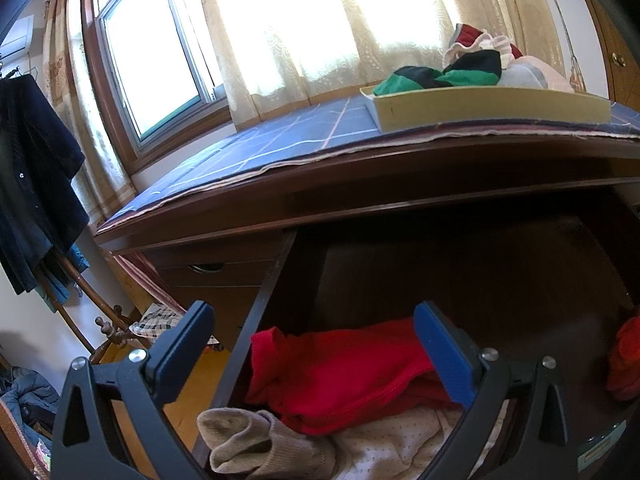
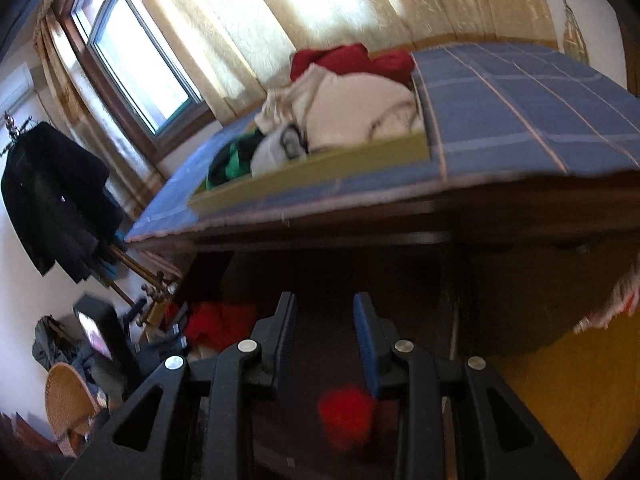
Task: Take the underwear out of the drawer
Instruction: 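Reach the right gripper into the drawer and grasp the small red sock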
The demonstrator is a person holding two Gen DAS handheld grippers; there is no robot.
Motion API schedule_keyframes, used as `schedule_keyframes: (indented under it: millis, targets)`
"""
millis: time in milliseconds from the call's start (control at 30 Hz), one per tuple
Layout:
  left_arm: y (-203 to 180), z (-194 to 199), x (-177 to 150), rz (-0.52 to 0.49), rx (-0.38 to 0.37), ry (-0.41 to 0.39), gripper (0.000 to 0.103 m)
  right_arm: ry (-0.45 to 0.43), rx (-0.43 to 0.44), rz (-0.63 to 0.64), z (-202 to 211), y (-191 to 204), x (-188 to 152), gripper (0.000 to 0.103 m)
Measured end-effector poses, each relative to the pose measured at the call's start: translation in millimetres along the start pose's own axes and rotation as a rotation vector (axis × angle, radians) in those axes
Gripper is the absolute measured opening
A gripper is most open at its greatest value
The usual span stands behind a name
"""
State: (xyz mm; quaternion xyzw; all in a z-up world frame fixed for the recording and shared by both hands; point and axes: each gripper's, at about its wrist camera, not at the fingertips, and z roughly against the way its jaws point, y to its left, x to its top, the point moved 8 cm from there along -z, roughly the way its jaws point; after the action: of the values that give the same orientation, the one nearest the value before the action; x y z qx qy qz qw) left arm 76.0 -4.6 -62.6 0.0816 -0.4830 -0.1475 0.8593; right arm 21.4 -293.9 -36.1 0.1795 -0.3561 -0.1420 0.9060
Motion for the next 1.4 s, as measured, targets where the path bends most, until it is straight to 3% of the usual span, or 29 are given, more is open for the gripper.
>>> schedule_keyframes:
  millis: [233, 467, 767, 1033, 1400]
  targets:
    - [1, 1, 1, 0.003, 0.001, -0.002, 0.102, 0.116, -0.069, 0.056, -9, 2, -48, 0.033]
    - [1, 2, 2, 0.002, 0.001, -0.004, 0.102, 0.300, -0.088, 0.096, -58, 10, -79, 0.033]
    - [2, 4, 5, 0.005, -0.001, -0.008, 0.102, 0.401, -0.137, 0.134, -92, 4, -90, 0.033]
    - [2, 4, 6, 0.006, -0.002, -0.009, 0.102, 0.461, -0.183, 0.239, -107, 14, -98, 0.057]
    - [3, 4, 5, 0.007, -0.001, -0.009, 0.102, 0.598, -0.219, 0.304, -120, 8, -100, 0.057]
